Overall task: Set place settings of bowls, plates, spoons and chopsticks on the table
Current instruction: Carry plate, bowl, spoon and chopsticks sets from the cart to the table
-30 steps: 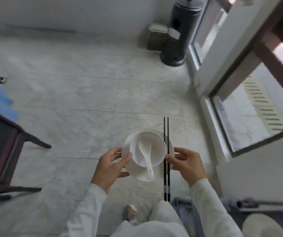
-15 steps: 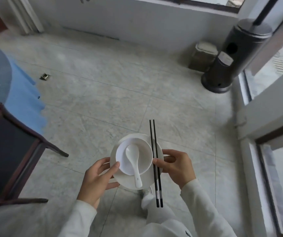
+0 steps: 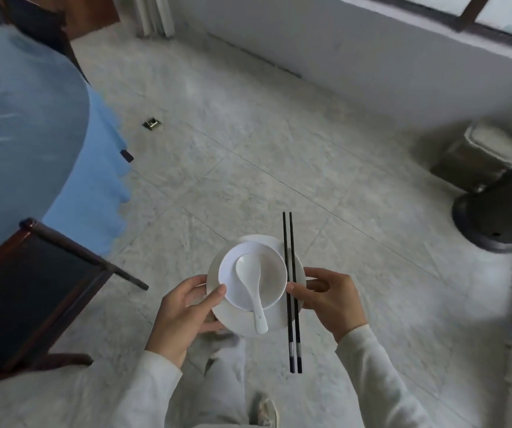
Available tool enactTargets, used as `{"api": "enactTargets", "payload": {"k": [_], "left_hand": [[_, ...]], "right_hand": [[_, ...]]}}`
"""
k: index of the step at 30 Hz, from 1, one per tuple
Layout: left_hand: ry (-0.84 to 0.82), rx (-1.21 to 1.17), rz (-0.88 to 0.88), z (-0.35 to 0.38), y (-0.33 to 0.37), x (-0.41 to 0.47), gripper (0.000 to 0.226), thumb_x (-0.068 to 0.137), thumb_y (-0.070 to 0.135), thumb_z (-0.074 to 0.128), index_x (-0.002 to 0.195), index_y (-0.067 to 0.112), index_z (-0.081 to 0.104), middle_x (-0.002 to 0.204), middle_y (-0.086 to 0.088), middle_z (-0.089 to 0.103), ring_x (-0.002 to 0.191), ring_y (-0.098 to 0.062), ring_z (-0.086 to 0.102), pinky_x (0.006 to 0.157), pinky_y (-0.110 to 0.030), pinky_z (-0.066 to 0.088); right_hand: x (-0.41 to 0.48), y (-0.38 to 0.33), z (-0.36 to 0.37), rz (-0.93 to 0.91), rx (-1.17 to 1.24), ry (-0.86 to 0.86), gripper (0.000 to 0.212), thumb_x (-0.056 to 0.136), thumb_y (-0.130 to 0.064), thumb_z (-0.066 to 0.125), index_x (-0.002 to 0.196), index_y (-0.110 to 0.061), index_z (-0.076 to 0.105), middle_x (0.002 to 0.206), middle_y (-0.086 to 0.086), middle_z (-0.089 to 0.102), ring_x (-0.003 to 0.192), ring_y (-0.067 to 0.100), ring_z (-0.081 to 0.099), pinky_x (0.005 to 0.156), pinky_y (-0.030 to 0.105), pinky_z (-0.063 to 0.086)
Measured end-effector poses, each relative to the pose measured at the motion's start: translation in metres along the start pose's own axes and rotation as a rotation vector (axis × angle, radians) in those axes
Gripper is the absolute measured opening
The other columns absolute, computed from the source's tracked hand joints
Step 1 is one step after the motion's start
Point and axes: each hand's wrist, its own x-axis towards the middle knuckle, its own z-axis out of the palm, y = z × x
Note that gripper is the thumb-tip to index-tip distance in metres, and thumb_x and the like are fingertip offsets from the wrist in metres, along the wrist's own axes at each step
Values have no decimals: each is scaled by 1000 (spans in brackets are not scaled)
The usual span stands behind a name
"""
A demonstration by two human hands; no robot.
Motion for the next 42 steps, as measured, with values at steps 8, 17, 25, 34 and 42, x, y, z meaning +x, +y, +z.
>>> {"api": "enactTargets", "payload": {"k": [8,17,25,34,42], "left_hand": [[-6,7,21,-6,102,159,36,69,40,92,101,32,77,109,0,78,94,-20,77,67,-38,64],[50,7,48,-7,215,311,39,58,49,88,95,42,77,106,7,78,94,-19,77,68,-40,64],[165,-32,72,6,296,467,43,72,36,91,111,26,75,111,-2,78,95,-25,77,68,-43,65],[283,-101,80,27,398,616,51,66,44,85,112,25,74,111,-1,78,97,-26,77,69,-41,64],[383,-184,90,-7,473,734,28,84,25,81,110,23,73,107,0,79,92,-21,77,64,-36,64]], "right_hand": [[166,-92,45,-8,3,-22,37,65,-30,95,98,-25,80,83,6,82,77,25,81,71,41,66],[335,-193,89,-47,-17,-79,39,67,-29,94,103,-22,81,81,5,82,76,21,81,69,37,66],[517,-275,123,-112,-55,-160,35,59,-42,93,90,-34,81,78,2,82,72,18,80,64,32,65],[709,-389,158,-186,-194,-303,28,71,-29,94,91,-37,76,73,-6,81,65,8,77,57,19,60],[842,-458,236,-206,-252,-389,30,72,-29,93,99,-29,80,76,-2,82,70,14,79,64,30,65]]}}
